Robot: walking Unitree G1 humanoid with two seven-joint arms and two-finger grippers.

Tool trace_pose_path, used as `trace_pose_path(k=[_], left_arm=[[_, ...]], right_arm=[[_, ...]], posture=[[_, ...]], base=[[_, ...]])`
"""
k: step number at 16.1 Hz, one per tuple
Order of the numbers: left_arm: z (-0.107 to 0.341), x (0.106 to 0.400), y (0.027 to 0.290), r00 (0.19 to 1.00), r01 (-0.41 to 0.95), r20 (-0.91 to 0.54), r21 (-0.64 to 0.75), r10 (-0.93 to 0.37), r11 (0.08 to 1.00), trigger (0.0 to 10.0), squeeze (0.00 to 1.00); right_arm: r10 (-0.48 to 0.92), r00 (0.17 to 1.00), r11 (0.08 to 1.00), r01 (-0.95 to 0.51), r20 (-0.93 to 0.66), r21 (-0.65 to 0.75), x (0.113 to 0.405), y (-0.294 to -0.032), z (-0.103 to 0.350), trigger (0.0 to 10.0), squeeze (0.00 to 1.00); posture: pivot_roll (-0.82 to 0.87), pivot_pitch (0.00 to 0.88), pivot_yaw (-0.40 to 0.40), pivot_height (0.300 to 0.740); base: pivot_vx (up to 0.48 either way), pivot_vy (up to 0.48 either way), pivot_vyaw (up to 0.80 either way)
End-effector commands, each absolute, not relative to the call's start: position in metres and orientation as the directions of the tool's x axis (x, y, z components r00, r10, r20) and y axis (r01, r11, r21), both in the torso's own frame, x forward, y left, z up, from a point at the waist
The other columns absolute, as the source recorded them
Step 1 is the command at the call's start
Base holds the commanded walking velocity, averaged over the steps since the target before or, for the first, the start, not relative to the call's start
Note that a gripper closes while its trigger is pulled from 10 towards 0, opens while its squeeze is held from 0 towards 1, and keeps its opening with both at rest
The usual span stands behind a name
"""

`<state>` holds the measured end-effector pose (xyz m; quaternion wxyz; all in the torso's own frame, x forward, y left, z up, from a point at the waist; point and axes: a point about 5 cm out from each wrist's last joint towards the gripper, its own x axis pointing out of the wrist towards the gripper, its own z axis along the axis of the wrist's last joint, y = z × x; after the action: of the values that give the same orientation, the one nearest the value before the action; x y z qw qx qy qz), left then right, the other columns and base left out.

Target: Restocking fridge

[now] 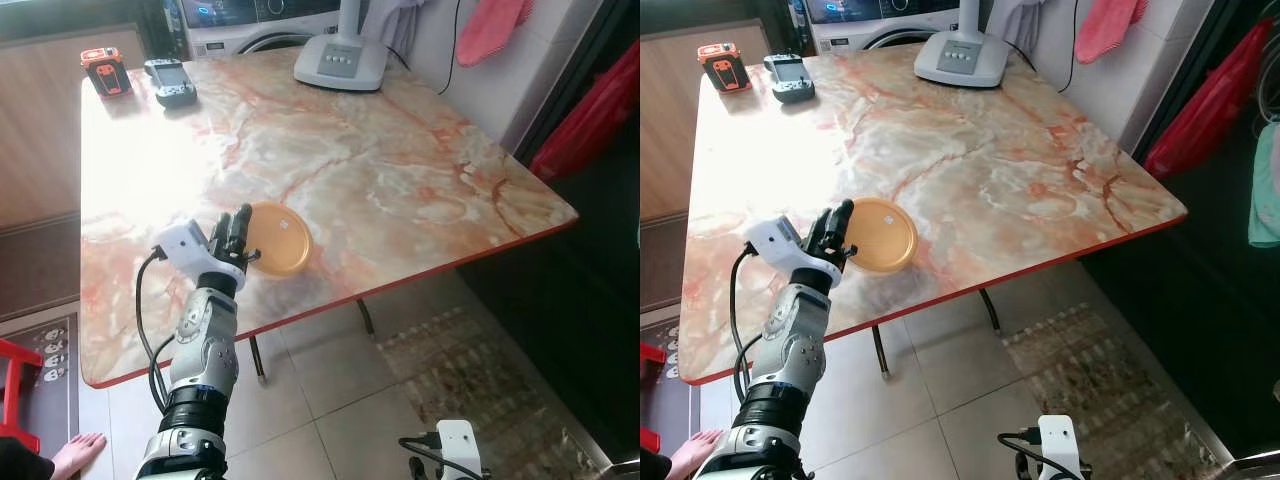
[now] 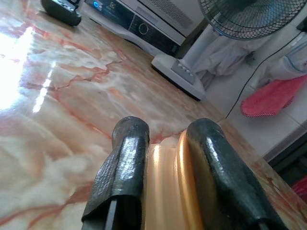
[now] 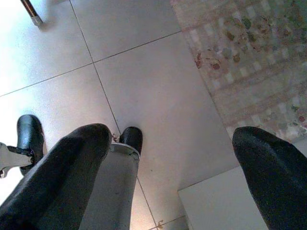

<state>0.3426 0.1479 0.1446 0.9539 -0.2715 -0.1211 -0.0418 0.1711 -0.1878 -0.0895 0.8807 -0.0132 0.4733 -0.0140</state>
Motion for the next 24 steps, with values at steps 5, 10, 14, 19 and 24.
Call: trace_pose_path(k=[5, 10, 14, 19, 24], left_arm=[[0.121, 0.33, 0.153, 0.988, 0.09, 0.155, -0.536, -0.007, 0.84, 10.0, 0.0], [0.104, 0.325, 0.163, 0.994, -0.027, 0.064, -0.626, 0.086, 0.779, 10.0, 1.0], [0.104, 0.327, 0.163, 0.994, -0.028, 0.06, -0.677, 0.094, 0.735, 10.0, 1.0], [0.105, 0.329, 0.157, 0.994, -0.003, 0.074, -0.731, 0.084, 0.682, 10.0, 0.0], [0.112, 0.336, 0.141, 0.993, 0.097, 0.118, -0.759, -0.01, 0.644, 10.0, 0.0]], right_arm=[[-0.033, 0.539, 0.999, 0.0, -0.842, -0.039, 0.167, -0.188, -0.091, 10.0, 0.0], [-0.029, 0.538, 0.999, -0.007, -0.842, -0.039, 0.167, -0.188, -0.091, 10.0, 0.0], [-0.026, 0.538, 0.999, -0.014, -0.842, -0.04, 0.167, -0.189, -0.091, 10.0, 0.0], [-0.033, 0.542, 0.999, -0.014, -0.84, -0.048, 0.168, -0.19, -0.091, 10.0, 0.0], [-0.038, 0.55, 0.998, -0.013, -0.834, -0.053, 0.169, -0.191, -0.09, 10.0, 0.0]], posture=[[0.05, 0.088, -0.046, 0.74], [0.05, 0.093, -0.055, 0.74], [0.05, 0.102, -0.064, 0.74], [0.04, 0.103, -0.072, 0.74], [0.03, 0.103, -0.076, 0.74]], base=[[0.0, 0.0, 0.0], [0.0, 0.0, 0.0], [0.0, 0.0, 0.0], [0.0, 0.0, 0.0], [0.0, 0.0, 0.0]])
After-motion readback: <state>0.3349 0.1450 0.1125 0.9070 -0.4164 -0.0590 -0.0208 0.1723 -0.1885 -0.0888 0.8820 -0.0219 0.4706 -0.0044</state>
